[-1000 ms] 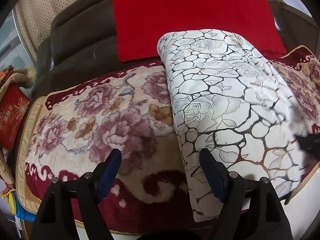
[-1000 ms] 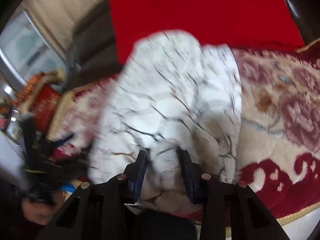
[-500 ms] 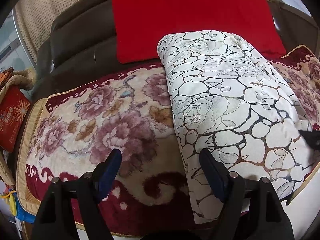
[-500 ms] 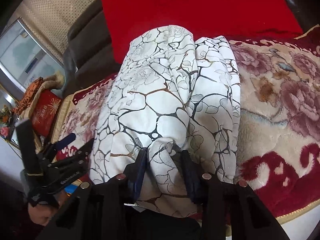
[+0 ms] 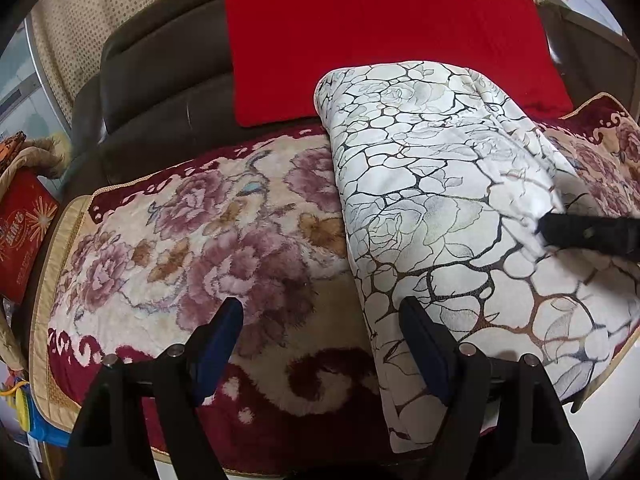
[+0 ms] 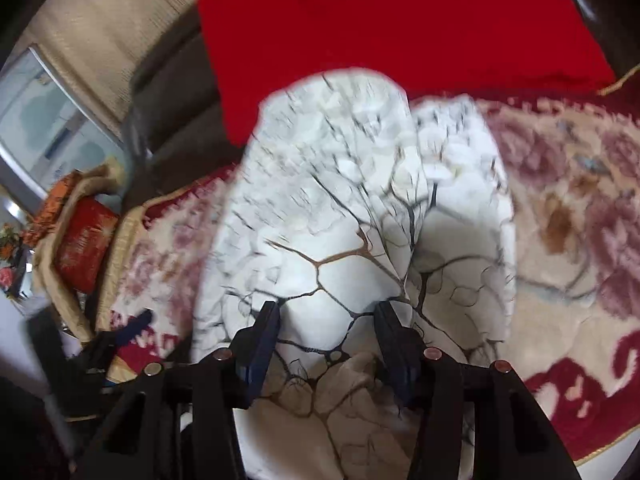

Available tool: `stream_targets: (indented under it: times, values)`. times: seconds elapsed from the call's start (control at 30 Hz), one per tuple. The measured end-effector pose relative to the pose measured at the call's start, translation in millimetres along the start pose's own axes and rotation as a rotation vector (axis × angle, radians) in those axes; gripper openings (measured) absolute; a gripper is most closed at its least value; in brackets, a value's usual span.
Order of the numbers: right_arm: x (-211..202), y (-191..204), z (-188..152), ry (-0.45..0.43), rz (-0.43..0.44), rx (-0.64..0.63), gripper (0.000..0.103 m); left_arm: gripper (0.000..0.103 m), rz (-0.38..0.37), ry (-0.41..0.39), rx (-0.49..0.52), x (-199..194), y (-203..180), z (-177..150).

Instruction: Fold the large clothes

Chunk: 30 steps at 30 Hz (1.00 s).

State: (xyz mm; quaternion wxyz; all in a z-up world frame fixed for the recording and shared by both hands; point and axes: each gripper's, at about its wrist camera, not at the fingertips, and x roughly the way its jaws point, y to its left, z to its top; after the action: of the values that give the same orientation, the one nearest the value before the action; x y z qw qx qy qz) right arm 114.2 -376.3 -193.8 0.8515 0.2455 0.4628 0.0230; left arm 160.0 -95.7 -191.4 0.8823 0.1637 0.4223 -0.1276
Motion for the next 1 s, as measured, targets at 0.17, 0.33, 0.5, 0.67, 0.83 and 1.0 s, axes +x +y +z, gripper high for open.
stream_targets:
  times: [0.17,0.33,0.5,0.67,0.83,1.0]
  values:
    - [-12,0,1,0.002,0.015,0.015,0.054,0.081,0.003,0.002,-0.002,-2,1,0]
    - [-39,-3,-1,-0.036,0.042,0.019,0.054,0.081,0.008,0.008,-0.005,-5,2,-2]
    - [-62,-9,0,-0.083,0.058,0.040,0.056,0.081,0.009,0.002,0.000,-13,2,-1]
    - [-78,-20,2,-0.109,0.041,0.064,0.059,0.081,0.012,-0.023,-0.009,-24,7,4]
    - [-86,-39,1,-0.122,0.038,0.115,0.066,0.081,0.017,-0.041,-0.011,-33,11,9]
    - [-88,-57,2,-0.134,0.044,0.170,0.070,0.081,0.019,-0.051,-0.004,-37,11,16]
